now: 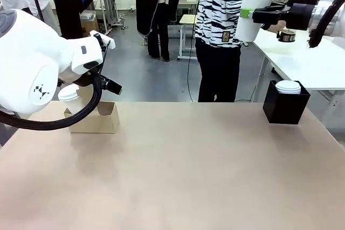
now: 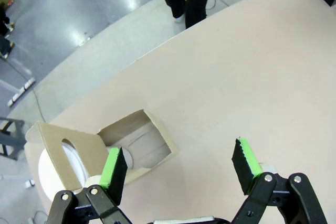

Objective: Pour a drink into a cup and package it in a carrier.
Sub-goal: Position the Cup Carrier in the center of the table.

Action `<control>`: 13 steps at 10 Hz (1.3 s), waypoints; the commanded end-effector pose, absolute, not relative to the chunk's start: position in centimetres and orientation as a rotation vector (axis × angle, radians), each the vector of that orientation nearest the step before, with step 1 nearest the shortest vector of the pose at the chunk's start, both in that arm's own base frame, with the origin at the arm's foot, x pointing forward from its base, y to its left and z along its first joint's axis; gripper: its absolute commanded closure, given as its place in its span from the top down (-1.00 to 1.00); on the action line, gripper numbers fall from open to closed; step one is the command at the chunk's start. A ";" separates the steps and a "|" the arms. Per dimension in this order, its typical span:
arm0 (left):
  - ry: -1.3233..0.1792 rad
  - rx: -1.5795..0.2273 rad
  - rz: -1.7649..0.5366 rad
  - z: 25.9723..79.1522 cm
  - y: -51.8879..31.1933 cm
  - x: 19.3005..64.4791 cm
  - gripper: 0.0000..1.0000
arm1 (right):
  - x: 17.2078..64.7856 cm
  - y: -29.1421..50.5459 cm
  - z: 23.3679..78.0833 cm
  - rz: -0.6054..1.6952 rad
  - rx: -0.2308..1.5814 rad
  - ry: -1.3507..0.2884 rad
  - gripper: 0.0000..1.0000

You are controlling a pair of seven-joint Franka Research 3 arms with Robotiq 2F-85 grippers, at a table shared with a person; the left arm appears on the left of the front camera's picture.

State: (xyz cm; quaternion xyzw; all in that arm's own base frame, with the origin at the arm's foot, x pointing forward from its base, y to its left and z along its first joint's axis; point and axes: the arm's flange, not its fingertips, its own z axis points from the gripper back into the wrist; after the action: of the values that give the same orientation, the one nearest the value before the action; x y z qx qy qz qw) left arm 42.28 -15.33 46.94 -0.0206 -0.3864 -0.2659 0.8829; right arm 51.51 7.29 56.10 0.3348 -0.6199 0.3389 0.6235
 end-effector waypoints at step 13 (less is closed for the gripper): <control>-0.437 0.136 -0.235 59.6 -12.2 48.8 1.00 | 51.5 7.5 56.2 0.785 0.767 -1.443 0.61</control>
State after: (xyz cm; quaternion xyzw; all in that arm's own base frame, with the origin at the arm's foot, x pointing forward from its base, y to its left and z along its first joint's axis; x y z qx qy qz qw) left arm 47.51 -11.82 60.33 0.0643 -0.2371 -0.1384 0.9594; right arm 51.54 7.31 56.08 0.3349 -0.6197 0.3389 0.6236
